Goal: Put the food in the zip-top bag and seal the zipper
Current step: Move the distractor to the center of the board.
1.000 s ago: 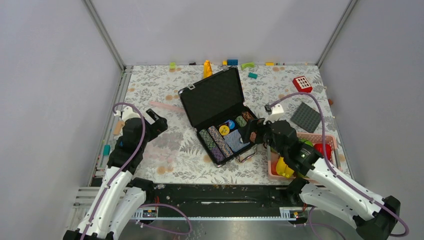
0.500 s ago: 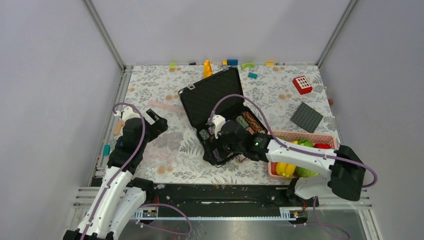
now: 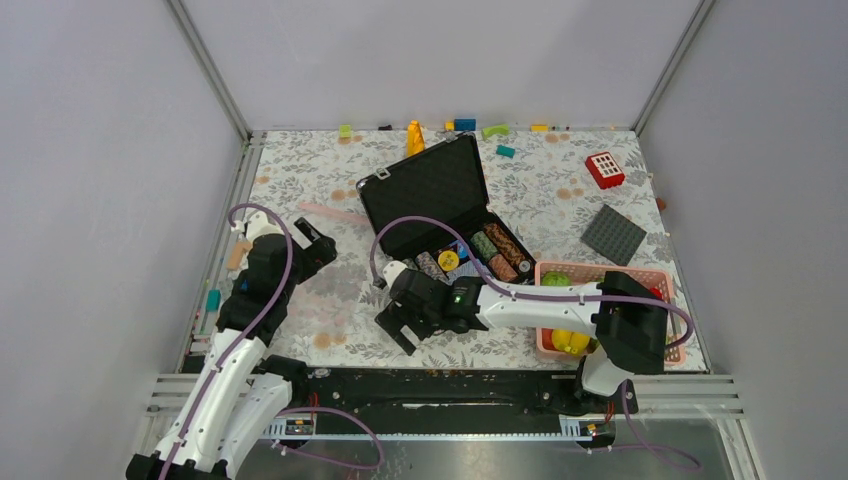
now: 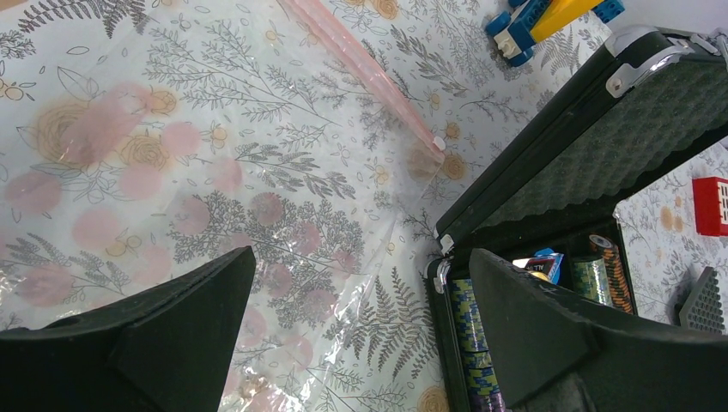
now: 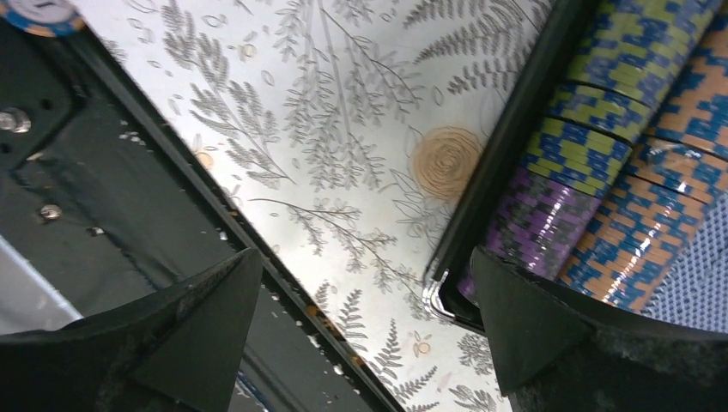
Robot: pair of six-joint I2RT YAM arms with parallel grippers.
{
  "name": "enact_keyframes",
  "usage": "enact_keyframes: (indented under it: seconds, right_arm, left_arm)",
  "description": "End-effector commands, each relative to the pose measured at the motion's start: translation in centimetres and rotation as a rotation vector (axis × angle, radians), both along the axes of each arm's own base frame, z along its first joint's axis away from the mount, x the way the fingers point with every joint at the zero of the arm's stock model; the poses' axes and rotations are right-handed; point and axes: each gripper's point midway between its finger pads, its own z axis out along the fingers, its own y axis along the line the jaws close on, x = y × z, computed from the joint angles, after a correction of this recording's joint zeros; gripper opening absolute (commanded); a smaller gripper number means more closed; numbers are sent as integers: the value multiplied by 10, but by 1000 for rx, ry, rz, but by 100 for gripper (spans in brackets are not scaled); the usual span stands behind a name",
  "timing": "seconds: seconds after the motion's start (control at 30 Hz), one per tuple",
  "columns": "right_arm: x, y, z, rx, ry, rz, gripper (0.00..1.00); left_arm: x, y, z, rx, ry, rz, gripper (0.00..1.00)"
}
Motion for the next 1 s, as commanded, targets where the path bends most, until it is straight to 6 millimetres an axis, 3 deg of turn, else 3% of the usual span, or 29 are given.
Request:
enact_keyframes:
  seconds: [0.0, 0.37, 0.97]
  right_arm:
    - [14, -10, 3, -69, -81, -48, 100]
    - [2, -14, -23, -143, -20, -36, 83]
    - [39, -47, -47, -388, -185, -204, 59]
  left_arm:
    - [6, 1, 15, 4, -52, 8, 99]
    - [6, 2, 15, 4, -51, 13, 99]
    - [6, 6, 14, 15, -52, 35, 99]
